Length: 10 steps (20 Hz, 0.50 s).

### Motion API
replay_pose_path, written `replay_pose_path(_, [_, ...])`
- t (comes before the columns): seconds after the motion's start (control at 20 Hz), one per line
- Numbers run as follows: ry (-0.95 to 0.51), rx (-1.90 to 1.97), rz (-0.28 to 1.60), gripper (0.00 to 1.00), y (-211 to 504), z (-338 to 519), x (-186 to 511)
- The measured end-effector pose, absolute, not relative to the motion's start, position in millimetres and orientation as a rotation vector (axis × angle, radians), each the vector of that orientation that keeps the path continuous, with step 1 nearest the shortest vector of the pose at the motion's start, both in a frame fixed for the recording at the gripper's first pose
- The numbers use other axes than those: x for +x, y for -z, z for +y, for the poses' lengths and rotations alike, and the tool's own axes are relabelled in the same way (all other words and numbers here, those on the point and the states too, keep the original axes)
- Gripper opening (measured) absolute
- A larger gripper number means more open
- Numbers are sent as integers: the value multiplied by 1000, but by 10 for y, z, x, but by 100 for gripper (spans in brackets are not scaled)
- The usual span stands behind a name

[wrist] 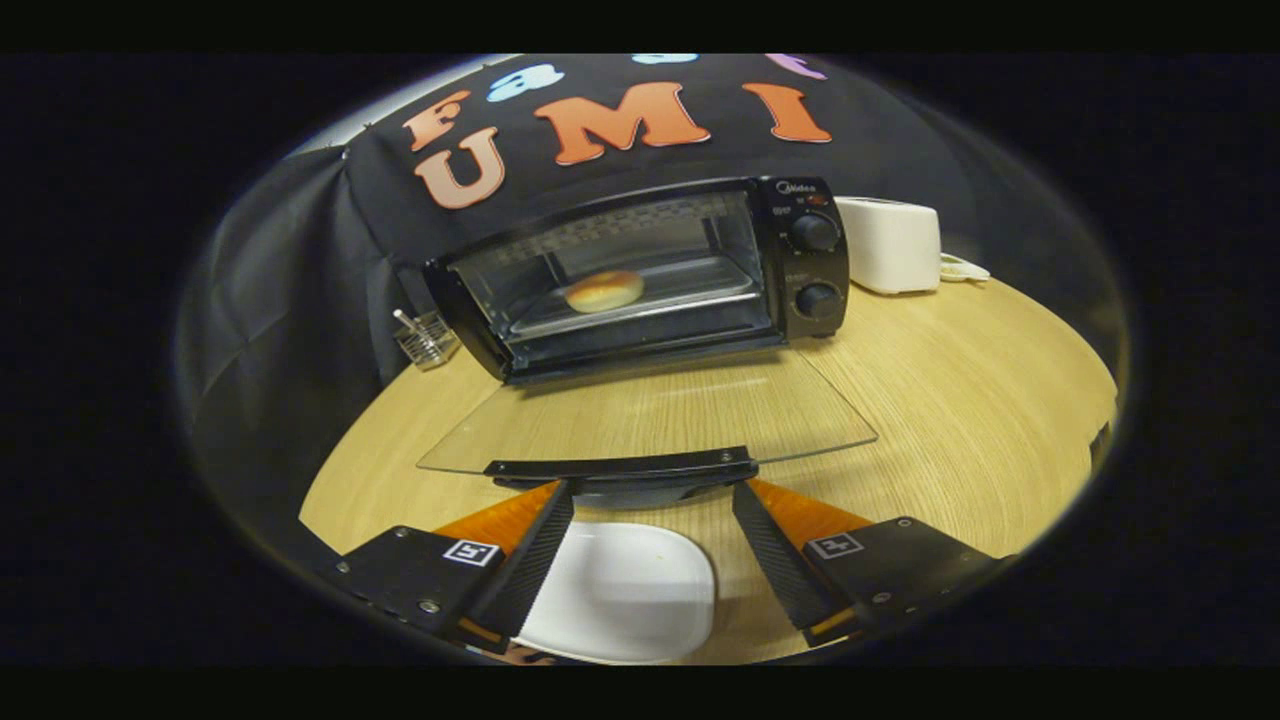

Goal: Open the toaster oven, put the food inside, and close the toaster oven door.

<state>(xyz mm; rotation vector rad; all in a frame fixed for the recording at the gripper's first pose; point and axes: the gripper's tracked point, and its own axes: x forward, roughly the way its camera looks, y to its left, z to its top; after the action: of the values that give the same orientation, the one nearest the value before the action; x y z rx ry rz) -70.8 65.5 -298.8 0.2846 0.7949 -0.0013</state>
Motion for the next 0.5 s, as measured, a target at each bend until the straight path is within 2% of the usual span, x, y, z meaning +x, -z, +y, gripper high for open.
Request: replay_pose_path(0.5, [-67, 363, 602, 98, 2330, 736, -48])
